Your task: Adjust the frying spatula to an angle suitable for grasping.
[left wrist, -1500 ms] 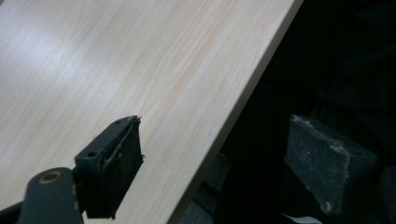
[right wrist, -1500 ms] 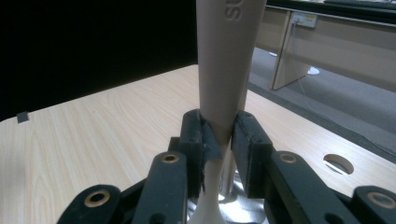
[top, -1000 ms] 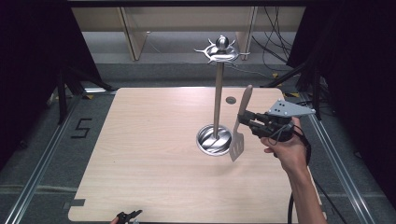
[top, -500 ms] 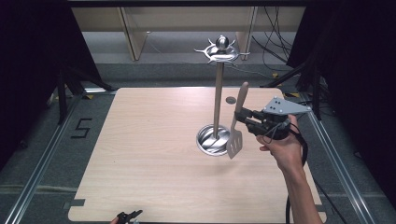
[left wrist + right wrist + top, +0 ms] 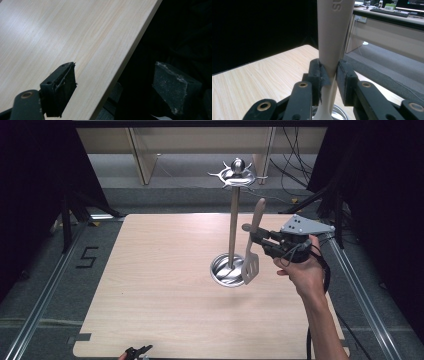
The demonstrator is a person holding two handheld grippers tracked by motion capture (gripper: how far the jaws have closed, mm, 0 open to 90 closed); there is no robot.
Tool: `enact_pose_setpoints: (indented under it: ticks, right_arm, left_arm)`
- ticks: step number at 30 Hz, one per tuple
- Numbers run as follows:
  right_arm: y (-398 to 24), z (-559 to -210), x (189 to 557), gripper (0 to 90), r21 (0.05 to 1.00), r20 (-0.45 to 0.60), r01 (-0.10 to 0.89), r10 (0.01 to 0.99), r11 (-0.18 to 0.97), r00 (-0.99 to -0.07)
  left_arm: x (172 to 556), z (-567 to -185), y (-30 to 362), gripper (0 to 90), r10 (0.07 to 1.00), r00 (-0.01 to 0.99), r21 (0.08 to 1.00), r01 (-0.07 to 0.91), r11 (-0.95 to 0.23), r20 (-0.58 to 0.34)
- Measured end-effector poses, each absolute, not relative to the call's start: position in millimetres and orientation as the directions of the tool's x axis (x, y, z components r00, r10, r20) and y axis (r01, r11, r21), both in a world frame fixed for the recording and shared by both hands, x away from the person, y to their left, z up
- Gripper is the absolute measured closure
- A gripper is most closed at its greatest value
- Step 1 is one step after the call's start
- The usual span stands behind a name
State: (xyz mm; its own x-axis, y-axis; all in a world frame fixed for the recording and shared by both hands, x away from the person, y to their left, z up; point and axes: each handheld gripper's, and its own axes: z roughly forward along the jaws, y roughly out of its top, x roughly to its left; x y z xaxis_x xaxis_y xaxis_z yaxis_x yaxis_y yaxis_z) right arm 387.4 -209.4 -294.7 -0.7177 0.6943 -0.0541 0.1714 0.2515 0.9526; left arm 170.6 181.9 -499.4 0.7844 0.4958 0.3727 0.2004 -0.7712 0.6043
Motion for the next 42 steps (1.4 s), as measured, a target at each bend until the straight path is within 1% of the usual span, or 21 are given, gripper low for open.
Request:
enact_pose_setpoints:
  ticks: [2, 5, 10, 14, 17, 20, 26, 27, 28, 34, 37, 40, 41, 42]
  right_arm:
    - [-209.4, -292.6, 388.8, 75.4, 0.951, -0.065, 0.164, 0.685, 0.264, -0.725]
    - [-206.7, -287.6, 391.3, 75.4, 0.945, -0.062, 0.182, 0.692, 0.273, -0.719]
    - [-205.7, -284.7, 395.3, 75.4, 0.946, -0.044, 0.195, 0.698, 0.259, -0.714]
    - [-204.2, -282.5, 398.7, 75.4, 0.938, -0.07, 0.189, 0.693, 0.291, -0.718]
    - [-201.7, -280.8, 399.9, 75.3, 0.935, -0.046, 0.218, 0.704, 0.281, -0.709]
    - [-200.5, -278.8, 402.2, 75.4, 0.937, -0.057, 0.202, 0.696, 0.284, -0.715]
    - [-196.9, -276.9, 404.0, 75.4, 0.933, -0.057, 0.212, 0.704, 0.289, -0.708]
    - [-196.4, -276.4, 403.9, 75.3, 0.93, -0.046, 0.227, 0.705, 0.289, -0.707]
    - [-196.2, -275.9, 406.4, 75.4, 0.929, -0.066, 0.212, 0.701, 0.302, -0.71]
    - [-193.8, -276.2, 408.0, 75.3, 0.928, -0.054, 0.223, 0.702, 0.297, -0.71]
    - [-192.5, -274.6, 409.5, 75.3, 0.919, -0.059, 0.241, 0.711, 0.314, -0.7]
    - [-191.5, -274.7, 411.4, 75.3, 0.918, -0.065, 0.234, 0.706, 0.319, -0.705]
    - [-190.4, -274.9, 411.4, 75.3, 0.918, -0.055, 0.246, 0.715, 0.31, -0.697]
    - [-190.9, -274.5, 413.0, 75.3, 0.918, -0.069, 0.234, 0.71, 0.321, -0.701]
  left_arm:
    - [170.5, -499.3, 181.8, 17.7, 0.495, 0.784, 0.604, 0.2, -0.772, 0.374]
    - [170.4, -499.2, 181.8, 17.7, 0.495, 0.784, 0.603, 0.2, -0.772, 0.374]
    - [170.6, -499.6, 181.7, 17.8, 0.496, 0.784, 0.604, 0.201, -0.771, 0.373]
    - [170.3, -499.9, 181.1, 17.7, 0.5, 0.779, 0.605, 0.201, -0.771, 0.378]
    - [170.5, -500.5, 180.9, 17.8, 0.497, 0.786, 0.604, 0.204, -0.77, 0.368]
    - [170.3, -500.1, 181.2, 17.8, 0.5, 0.78, 0.604, 0.203, -0.771, 0.376]
    - [170.6, -500.6, 180.8, 17.7, 0.495, 0.788, 0.606, 0.201, -0.77, 0.367]
    - [170.5, -500.5, 180.6, 17.8, 0.494, 0.788, 0.607, 0.2, -0.769, 0.367]
    - [169.8, -499.9, 180.7, 17.8, 0.498, 0.782, 0.607, 0.199, -0.77, 0.375]
    - [170.2, -499.7, 181.1, 17.7, 0.497, 0.781, 0.605, 0.198, -0.771, 0.378]
    - [170.0, -499.6, 181.0, 17.8, 0.499, 0.78, 0.607, 0.198, -0.77, 0.377]
    - [170.0, -499.6, 181.1, 17.7, 0.499, 0.78, 0.605, 0.199, -0.771, 0.378]
    - [170.1, -499.4, 181.3, 17.7, 0.498, 0.78, 0.605, 0.199, -0.771, 0.379]
    - [170.1, -499.4, 181.3, 17.7, 0.498, 0.78, 0.605, 0.199, -0.771, 0.379]
